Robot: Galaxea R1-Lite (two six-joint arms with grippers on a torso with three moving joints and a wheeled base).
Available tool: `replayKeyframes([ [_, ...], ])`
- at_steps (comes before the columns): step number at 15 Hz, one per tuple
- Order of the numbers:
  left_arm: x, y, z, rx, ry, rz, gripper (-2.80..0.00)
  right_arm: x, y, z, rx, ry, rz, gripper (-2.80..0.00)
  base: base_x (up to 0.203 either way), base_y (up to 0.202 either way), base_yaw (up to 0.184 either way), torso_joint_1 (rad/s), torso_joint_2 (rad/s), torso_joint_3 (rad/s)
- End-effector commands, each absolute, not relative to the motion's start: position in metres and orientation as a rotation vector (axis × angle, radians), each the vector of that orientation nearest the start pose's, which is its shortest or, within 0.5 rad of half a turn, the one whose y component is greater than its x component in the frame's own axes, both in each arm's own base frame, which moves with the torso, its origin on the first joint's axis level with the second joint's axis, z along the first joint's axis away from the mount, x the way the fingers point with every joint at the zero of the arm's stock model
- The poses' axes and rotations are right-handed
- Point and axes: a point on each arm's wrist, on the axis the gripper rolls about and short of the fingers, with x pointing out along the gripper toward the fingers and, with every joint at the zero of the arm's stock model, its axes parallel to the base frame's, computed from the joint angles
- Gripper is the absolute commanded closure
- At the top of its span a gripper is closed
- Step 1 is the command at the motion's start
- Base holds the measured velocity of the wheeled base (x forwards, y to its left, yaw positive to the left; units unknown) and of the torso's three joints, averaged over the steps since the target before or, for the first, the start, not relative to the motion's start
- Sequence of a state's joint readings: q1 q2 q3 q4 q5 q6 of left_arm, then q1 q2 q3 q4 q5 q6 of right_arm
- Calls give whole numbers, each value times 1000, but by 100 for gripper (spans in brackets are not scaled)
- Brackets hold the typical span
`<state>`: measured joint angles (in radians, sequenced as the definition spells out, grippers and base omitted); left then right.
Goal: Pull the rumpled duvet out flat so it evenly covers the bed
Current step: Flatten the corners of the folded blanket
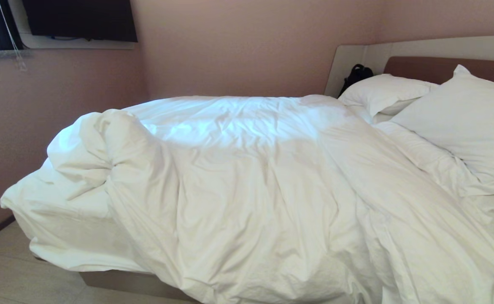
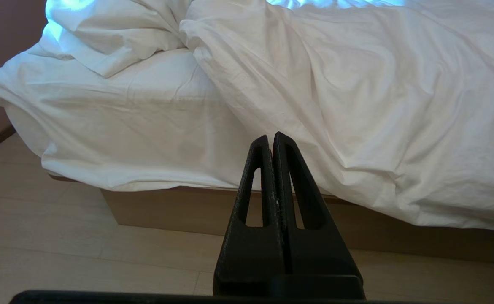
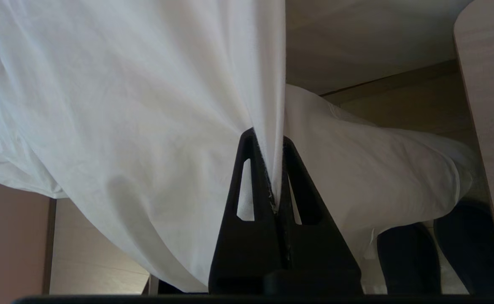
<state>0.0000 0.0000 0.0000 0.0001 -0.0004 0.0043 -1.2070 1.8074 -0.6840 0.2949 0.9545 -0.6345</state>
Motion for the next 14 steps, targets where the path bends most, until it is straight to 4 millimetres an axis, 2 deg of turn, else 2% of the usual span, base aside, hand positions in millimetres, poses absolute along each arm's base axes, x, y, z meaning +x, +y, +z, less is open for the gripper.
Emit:
replayKeyframes([
  [1, -23, 0, 75, 5, 0, 0, 0, 99, -206, 73, 642, 667, 23, 0, 0, 0, 0, 0, 0, 0],
  [2, -23, 0, 75, 5, 0, 0, 0, 99, -207, 72, 641, 668, 24, 0, 0, 0, 0, 0, 0, 0],
  [3, -23, 0, 75, 5, 0, 0, 0, 99, -206, 72, 641, 668, 25, -280, 0, 0, 0, 0, 0, 0],
  [7, -23, 0, 75, 5, 0, 0, 0, 98, -204, 73, 646, 669, 27, -280, 0, 0, 0, 0, 0, 0],
  [9, -23, 0, 75, 5, 0, 0, 0, 97, -201, 80, 617, 654, 24, -280, 0, 0, 0, 0, 0, 0],
  [11, -23, 0, 75, 5, 0, 0, 0, 98, -191, 97, 556, 633, 29, -280, 0, 0, 0, 0, 0, 0],
  [14, -23, 0, 75, 5, 0, 0, 0, 102, -155, 141, 418, 597, 93, -280, 0, 0, 0, 0, 0, 0],
])
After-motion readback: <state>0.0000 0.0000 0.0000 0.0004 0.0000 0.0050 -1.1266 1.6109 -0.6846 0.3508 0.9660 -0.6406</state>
